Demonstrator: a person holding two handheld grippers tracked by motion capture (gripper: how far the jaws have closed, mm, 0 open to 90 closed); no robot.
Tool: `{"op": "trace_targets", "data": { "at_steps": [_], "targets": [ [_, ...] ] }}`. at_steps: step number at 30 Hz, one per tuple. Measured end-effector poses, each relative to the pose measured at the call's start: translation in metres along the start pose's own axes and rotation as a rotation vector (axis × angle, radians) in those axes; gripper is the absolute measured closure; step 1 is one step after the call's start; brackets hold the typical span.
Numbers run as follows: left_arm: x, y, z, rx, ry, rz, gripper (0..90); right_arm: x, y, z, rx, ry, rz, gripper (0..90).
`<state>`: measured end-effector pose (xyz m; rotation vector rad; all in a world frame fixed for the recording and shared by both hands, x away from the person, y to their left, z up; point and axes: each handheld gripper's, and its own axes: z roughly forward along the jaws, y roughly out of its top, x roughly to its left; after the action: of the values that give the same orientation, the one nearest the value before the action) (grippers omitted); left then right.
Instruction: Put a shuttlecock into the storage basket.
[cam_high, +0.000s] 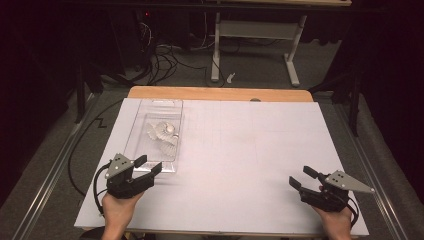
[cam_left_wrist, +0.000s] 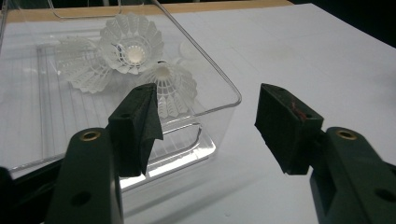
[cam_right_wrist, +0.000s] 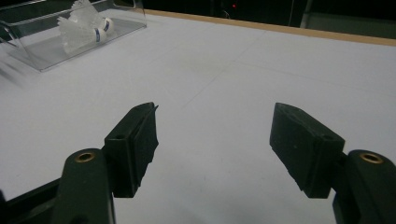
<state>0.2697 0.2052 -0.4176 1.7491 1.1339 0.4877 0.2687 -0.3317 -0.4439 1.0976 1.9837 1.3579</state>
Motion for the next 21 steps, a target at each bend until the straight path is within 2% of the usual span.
{"op": "trace_targets", "data": {
  "at_steps": [21],
  "targets": [
    [0.003, -0.011, 0.003, -0.013, 0.014, -0.013, 39.9, 0.000, 0.000, 0.000, -0.001, 0.000, 0.001, 32.7]
  ]
}}
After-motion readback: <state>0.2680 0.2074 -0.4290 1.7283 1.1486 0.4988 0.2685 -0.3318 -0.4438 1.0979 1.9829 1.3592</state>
